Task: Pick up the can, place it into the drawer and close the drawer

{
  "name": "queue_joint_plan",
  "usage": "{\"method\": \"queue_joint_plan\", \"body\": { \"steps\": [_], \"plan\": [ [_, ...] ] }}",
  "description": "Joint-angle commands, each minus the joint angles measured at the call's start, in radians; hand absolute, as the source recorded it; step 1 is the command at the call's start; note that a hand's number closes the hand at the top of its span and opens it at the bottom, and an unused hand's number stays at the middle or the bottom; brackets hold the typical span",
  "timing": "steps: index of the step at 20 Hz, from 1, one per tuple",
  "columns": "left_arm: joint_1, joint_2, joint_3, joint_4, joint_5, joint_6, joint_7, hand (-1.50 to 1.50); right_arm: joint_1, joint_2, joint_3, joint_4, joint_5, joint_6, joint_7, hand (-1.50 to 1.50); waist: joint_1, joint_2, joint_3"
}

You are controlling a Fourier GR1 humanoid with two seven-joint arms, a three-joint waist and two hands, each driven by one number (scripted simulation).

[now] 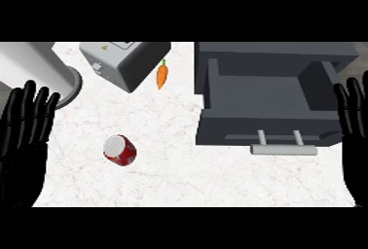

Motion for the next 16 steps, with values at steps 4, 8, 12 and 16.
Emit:
{"method": "queue_joint_plan", "body": {
  "steps": [4,8,12,16],
  "plan": [
    [0.001,-0.044,-0.084,-0.004,-0.028,-0.011,-0.021,-1.5,0.062,-0.011,0.058,-0.038,0.025,0.049,0.002,-1.5,-0.007,0.012,0.04],
    [0.116,-0.006,-0.069,0.025,-0.046,0.007,0.183,-1.5,0.104,0.01,-0.034,0.053,0.037,-0.064,0.182,-1.5,-0.012,0.016,0.041],
    [0.166,0.03,-0.063,-0.126,-0.026,-0.006,0.333,-1.5,0.185,-0.013,-0.09,0.02,-0.017,-0.029,0.177,-1.5,-0.004,0.009,0.041],
    [0.209,0.028,-0.052,-0.229,-0.004,-0.012,0.41,-1.5,0.26,-0.015,-0.1,-0.036,-0.025,0.013,0.148,-1.5,-0.003,0.011,0.04]
  ]
}}
